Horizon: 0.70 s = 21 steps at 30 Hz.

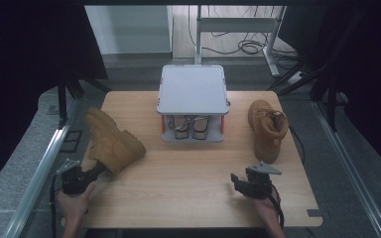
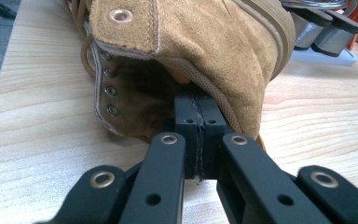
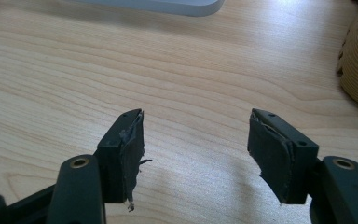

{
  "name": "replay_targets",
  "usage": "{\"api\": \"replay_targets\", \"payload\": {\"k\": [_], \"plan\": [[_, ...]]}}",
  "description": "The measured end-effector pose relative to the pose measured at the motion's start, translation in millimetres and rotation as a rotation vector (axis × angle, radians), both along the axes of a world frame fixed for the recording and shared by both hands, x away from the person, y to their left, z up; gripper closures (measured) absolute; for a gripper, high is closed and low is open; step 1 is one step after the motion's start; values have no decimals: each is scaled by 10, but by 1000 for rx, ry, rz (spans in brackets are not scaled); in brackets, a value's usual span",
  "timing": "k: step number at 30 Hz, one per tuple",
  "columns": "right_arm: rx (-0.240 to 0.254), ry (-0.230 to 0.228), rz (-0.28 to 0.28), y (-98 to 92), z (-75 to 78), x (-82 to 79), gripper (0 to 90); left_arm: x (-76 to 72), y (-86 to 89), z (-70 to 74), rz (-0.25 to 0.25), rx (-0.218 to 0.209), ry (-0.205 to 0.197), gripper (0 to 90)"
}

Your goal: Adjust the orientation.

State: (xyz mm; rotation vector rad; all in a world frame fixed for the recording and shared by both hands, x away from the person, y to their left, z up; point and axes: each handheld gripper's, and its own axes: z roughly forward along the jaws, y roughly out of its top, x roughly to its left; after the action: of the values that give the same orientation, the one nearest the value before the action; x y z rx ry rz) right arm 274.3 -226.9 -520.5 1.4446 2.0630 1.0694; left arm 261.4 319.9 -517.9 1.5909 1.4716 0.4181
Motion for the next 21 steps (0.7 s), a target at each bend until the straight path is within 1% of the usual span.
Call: {"api": "replay_targets", "payload": {"k": [4,5,9,16,18,19,21], "plan": [[2,0,2,-6,4,-1,360,19,-10,-8,-2,2,3,897],[2,5,3,-3,0,1,359,27,-21,0,-2,7,3,896],[1,0,-4,0,0,0,360,34,-29,19,-1,9,3,897],[7,-1,-11,-20,12,0,361,68,-66,95,-6,19,-6,898],[0,1,-5,-21,18,-2,374,80,-83,121,-8,24,-12,898],[-9,-2,-11,-20,23,-6,379,90,-98,142,-4,22,-17,899],[-3,-3,-21,-29,26,-5,379,103,-105,162,-8,23,-20,899]]}}
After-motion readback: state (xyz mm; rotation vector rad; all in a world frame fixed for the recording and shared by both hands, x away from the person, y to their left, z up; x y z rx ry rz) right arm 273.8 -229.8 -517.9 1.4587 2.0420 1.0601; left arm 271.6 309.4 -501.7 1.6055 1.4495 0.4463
